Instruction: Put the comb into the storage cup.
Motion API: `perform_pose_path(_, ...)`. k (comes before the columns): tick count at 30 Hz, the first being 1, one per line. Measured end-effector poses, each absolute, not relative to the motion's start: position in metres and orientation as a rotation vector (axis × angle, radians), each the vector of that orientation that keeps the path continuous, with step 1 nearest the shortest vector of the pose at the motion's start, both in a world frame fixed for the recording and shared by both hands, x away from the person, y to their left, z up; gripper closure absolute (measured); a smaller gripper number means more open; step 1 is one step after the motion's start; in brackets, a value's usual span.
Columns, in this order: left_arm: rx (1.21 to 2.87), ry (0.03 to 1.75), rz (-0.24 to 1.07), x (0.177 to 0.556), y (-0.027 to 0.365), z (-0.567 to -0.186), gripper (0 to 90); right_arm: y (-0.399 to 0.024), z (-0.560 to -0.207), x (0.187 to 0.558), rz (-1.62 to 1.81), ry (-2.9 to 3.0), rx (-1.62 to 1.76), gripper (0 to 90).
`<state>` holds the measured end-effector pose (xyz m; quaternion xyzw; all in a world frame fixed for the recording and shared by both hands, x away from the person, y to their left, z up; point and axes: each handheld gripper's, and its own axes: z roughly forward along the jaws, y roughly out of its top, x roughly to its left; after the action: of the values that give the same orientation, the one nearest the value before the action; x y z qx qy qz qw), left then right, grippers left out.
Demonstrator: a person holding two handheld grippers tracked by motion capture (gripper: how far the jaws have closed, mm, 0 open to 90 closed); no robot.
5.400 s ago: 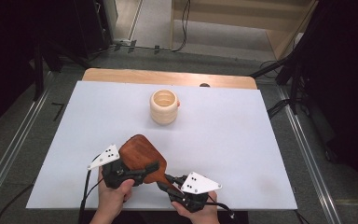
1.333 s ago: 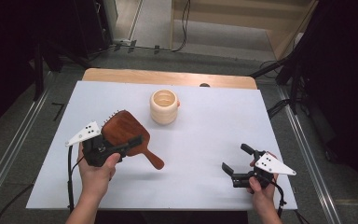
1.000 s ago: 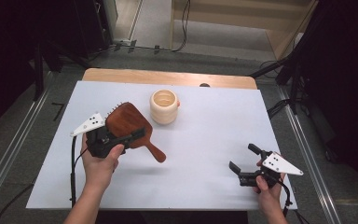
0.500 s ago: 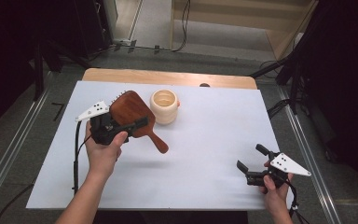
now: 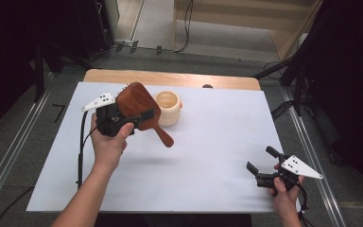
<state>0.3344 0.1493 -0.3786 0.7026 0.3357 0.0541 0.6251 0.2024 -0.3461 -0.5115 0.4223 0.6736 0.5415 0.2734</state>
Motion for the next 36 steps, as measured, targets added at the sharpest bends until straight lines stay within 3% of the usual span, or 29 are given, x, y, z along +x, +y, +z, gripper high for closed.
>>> perform_pose_path(36,1.570,0.808,0.184,0.378,0.147,-0.355,55.0,-0.339,-0.518,0.205,1.430,1.838,1.112,0.0)
